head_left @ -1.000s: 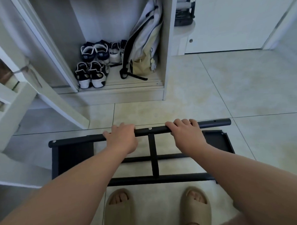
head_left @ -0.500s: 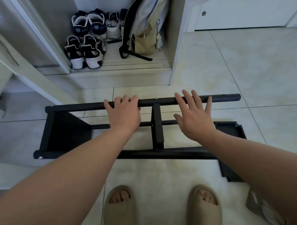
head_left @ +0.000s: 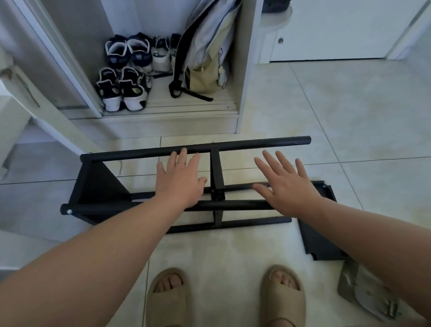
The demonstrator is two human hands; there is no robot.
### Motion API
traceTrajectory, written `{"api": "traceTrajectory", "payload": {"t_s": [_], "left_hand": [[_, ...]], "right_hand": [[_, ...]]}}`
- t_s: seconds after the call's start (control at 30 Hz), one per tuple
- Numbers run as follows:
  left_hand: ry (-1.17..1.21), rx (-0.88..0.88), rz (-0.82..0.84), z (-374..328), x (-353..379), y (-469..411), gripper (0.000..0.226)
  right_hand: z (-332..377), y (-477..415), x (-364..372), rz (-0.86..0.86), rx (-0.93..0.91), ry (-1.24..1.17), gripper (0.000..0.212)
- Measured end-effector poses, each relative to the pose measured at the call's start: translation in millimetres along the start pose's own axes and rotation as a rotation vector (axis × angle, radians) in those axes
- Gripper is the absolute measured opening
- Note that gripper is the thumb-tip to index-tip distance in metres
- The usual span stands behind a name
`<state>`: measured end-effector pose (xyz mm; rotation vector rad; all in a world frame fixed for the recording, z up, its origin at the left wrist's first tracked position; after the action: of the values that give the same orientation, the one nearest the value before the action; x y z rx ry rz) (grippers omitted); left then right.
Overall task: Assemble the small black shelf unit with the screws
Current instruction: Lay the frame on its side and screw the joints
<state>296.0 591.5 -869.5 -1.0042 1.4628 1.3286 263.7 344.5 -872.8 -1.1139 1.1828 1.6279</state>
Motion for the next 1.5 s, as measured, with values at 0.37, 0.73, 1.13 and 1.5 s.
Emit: {"api": "traceTrajectory", "payload": {"t_s": [0.37, 0.73, 1.13, 1.5], "left_hand": [[-0.038, 0.430, -0.082, -146, -21, 67, 0.066], [-0.207, 0.901, 0.106, -315, 68, 110, 0.070], [-0.284, 1.153, 0.292, -386, 192, 118, 0.056], [-0.253, 1.138, 0.100, -392, 220, 116, 0.021]], "right_hand": [[-110, 163, -27, 0.053, 0.219, 0.085, 0.071], [-231, 253, 49, 0.438, 0.500, -0.188, 0.063], [-303, 247, 185, 0.689, 0.677, -0.275, 0.038], [-314, 257, 254, 0.563, 0.662, -0.218, 0.036]]}}
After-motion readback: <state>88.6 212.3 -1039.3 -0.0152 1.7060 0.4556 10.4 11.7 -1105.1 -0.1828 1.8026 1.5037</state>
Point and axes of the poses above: each hand's wrist, its own y-axis away from the middle knuckle, its own x-axis out of the palm, z = x × y, the point moved 5 cm from there along -y, towards the middle knuckle, and after that the axes turned 6 degrees about -y, right-handed, at the moved point
